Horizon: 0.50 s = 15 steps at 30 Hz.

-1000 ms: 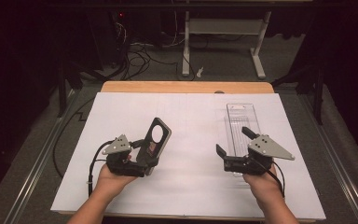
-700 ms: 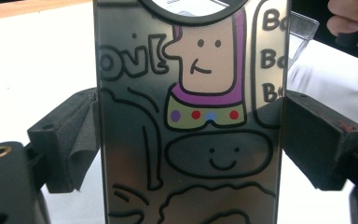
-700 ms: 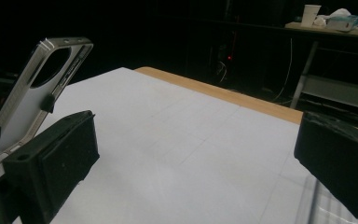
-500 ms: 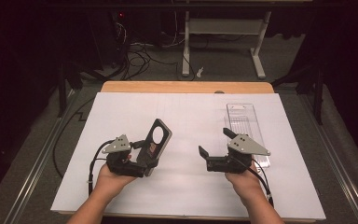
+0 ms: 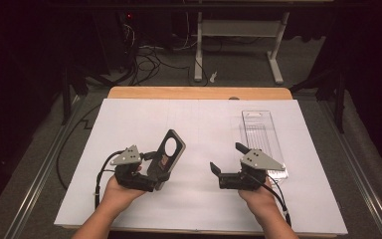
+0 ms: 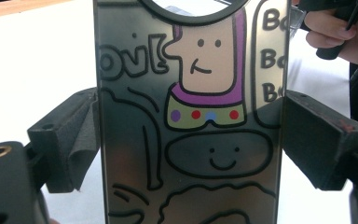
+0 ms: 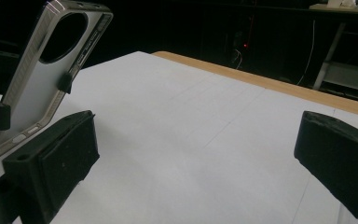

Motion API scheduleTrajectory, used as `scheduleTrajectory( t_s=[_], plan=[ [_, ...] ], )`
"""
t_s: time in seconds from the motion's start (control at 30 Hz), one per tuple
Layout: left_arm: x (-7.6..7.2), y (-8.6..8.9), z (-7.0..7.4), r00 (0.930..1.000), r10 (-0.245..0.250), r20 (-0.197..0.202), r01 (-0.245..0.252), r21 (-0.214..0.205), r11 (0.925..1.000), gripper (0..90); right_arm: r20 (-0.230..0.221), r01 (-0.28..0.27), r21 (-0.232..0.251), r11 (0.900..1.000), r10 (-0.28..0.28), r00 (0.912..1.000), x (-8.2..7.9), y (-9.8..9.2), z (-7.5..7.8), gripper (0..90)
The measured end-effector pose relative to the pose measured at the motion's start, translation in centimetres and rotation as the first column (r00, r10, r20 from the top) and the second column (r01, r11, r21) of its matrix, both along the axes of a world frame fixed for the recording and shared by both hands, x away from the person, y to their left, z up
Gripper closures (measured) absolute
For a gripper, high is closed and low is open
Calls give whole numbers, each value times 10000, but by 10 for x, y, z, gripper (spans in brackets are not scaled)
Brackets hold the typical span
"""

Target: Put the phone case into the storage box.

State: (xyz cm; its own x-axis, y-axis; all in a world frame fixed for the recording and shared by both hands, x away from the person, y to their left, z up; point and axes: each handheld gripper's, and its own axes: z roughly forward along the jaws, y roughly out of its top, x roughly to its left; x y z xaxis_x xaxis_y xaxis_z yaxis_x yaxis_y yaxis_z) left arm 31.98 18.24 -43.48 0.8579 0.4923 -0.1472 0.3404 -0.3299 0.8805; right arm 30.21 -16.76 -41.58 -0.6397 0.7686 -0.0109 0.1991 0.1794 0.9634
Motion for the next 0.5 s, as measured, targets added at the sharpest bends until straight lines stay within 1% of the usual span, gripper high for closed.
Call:
scheduleTrajectory(
  t_s=[0.07, 0.33, 0.43, 0.5],
  plan=[
    [0, 0, -1, 10000, -48, 63, 47, 120, 9999, 132, -14, -13, 29, 10000, 13, 10000, -1, -1, 0, 1],
    [0, -1, -2, 9982, -589, -57, 591, 254, 9979, 132, -128, -156, 130, 9998, 158, 9998, -2, 0, -3, 1],
    [0, -1, -2, 9973, -725, -92, 726, 215, 9971, 132, -116, -216, 148, 9997, 218, 9997, -3, 1, -4, 1],
    [0, 0, -2, 9970, -767, -91, 769, 196, 9968, 132, -74, -146, 53, 9999, 146, 9999, -3, 1, -5, 2]
  ],
)
